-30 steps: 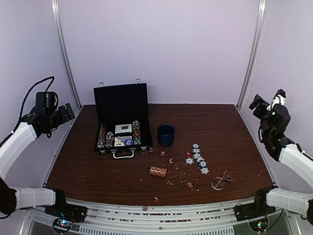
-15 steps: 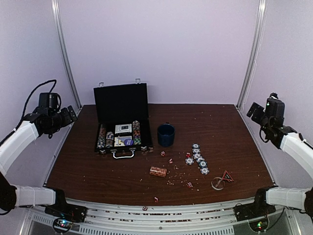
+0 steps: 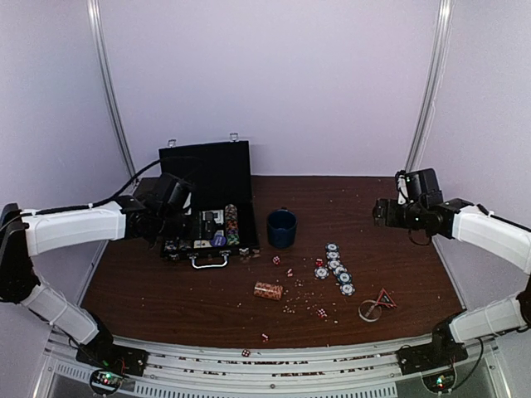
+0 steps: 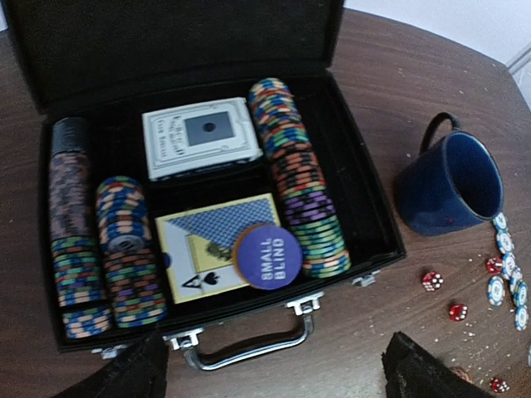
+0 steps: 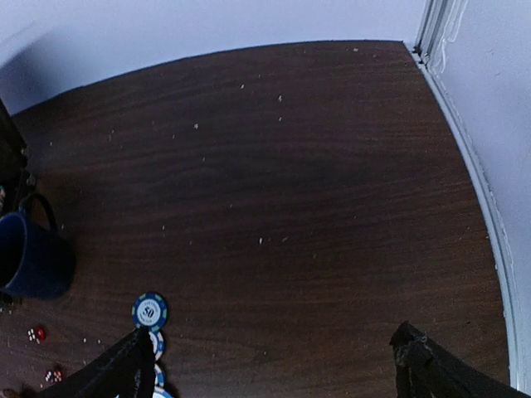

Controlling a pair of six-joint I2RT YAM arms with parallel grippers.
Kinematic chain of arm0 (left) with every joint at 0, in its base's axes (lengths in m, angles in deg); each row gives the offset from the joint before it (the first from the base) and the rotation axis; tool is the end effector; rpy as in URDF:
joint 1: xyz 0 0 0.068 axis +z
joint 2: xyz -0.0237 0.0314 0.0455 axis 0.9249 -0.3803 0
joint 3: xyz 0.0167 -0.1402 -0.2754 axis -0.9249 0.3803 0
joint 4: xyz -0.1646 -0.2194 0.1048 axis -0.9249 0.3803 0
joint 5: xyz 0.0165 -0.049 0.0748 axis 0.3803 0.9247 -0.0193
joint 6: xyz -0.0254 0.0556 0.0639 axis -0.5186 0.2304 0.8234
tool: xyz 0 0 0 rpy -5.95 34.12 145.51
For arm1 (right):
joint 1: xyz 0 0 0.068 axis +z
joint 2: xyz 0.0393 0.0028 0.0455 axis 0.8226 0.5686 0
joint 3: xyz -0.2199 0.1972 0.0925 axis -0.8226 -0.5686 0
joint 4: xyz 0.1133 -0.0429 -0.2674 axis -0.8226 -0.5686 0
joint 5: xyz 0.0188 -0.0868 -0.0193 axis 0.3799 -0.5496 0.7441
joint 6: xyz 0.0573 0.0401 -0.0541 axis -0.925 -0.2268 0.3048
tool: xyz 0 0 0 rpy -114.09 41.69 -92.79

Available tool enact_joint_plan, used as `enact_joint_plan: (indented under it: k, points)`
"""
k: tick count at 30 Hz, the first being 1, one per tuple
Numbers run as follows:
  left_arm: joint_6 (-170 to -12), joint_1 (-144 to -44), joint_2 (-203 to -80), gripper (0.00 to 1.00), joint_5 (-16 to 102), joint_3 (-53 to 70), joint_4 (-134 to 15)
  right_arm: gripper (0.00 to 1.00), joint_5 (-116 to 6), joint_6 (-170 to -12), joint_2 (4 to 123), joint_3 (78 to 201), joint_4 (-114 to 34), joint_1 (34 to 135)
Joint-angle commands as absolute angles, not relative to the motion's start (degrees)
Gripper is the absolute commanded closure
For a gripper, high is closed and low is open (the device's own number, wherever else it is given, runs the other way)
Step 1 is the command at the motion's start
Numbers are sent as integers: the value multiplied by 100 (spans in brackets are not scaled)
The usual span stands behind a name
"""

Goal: Pack up texas hold em set
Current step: Pick up the all-in button from the corner of the board.

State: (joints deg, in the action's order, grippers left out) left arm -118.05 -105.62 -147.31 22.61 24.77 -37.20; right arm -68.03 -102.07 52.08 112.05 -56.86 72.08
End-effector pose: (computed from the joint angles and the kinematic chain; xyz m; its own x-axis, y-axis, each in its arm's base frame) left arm 0.2917 -0.2070 0.2361 -0.7479 -0.1923 -0.6354 0.0268 0.9476 -0.3184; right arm 0.3051 0.0844 0.2540 -0.6386 0.1249 -0.7593 -0.0261 0.9827 0.1836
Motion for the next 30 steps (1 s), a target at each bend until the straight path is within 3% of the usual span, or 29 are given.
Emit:
enact_joint_plan:
  k: [1,4,18,30]
  points:
    - [-11692,-10841,-15129,7,2614,2102,-4624,1,-6608,-10276,4980,10922,-6703,7343]
    - [-11603,-10965,-15421,7,2808,2110,-4854,3,-6022,-10455,4768,10724,-6987,7441]
    - [-11542,-11089,-15365,7,2529,1813,-4466,5,-6104,-12158,5111,10719,-8927,7687]
    - [-10886,-11083,-15833,6,2583,1049,-3801,5,-5417,-13712,4305,9593,-8592,8092]
